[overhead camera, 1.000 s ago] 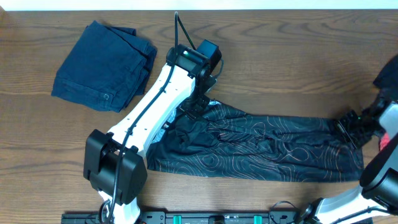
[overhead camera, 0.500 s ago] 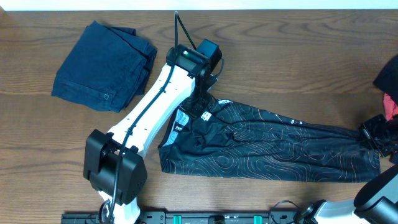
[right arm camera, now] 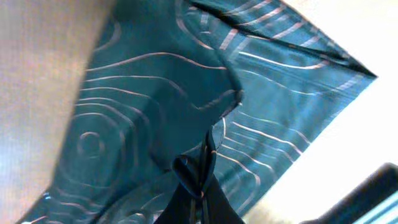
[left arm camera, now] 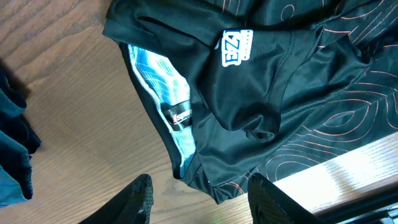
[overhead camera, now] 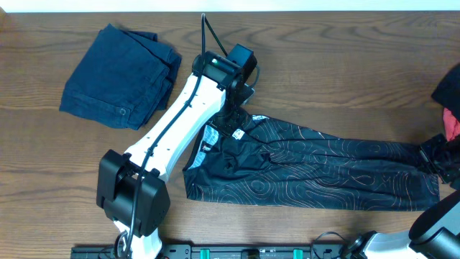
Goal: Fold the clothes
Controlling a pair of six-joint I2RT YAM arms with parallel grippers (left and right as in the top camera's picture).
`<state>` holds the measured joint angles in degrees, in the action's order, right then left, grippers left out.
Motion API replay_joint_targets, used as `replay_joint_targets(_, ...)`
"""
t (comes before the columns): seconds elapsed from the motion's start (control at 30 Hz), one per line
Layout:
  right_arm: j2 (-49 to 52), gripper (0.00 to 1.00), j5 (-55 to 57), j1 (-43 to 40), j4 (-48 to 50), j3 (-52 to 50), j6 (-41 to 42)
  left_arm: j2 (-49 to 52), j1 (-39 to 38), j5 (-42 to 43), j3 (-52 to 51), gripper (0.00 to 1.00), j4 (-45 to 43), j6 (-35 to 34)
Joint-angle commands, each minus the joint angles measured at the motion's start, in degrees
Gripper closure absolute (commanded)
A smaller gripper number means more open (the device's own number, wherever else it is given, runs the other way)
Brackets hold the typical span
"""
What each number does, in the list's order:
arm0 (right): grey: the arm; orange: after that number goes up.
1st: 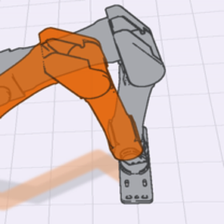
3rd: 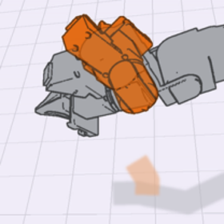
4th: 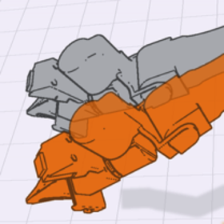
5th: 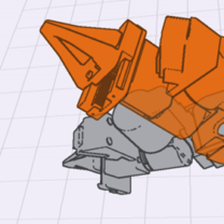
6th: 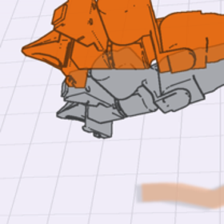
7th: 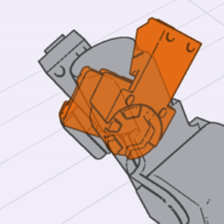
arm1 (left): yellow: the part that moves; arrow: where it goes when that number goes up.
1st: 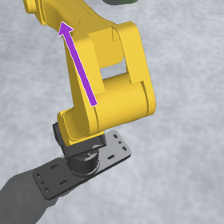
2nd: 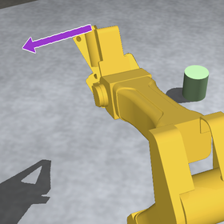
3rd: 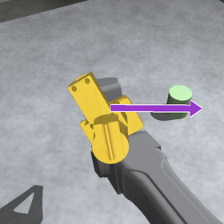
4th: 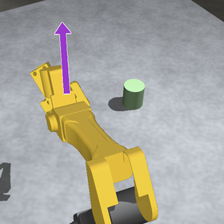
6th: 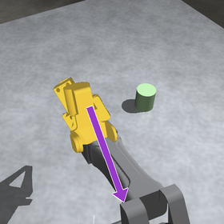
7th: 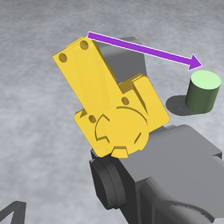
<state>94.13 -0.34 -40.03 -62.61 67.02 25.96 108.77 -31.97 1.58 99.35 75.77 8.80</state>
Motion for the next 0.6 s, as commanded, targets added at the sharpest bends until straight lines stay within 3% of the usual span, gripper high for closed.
replay_joint_targets(0.0, -0.28, 0.99, 7.45, -1.68, -0.50, 0.57, 1.51, -0.17, 0.28, 0.83, -0.13, 0.49, 0.07, -0.52)
replay_joint_targets(0.1, -0.28, 0.99, 10.60, -3.41, -0.85, 0.57, 2.34, -0.17, 0.28, 0.83, -0.13, 0.49, 0.20, -0.52)
replay_joint_targets(0.47, -0.28, 0.71, 11.02, -6.51, -2.27, 0.57, 2.32, -0.17, 0.28, 0.81, -0.13, 0.49, 0.04, -0.52)
replay_joint_targets(0.57, -0.28, 0.69, 9.99, -6.51, -1.57, 0.57, 2.36, -0.17, 0.28, 0.83, -0.13, 0.48, 0.24, -0.52)
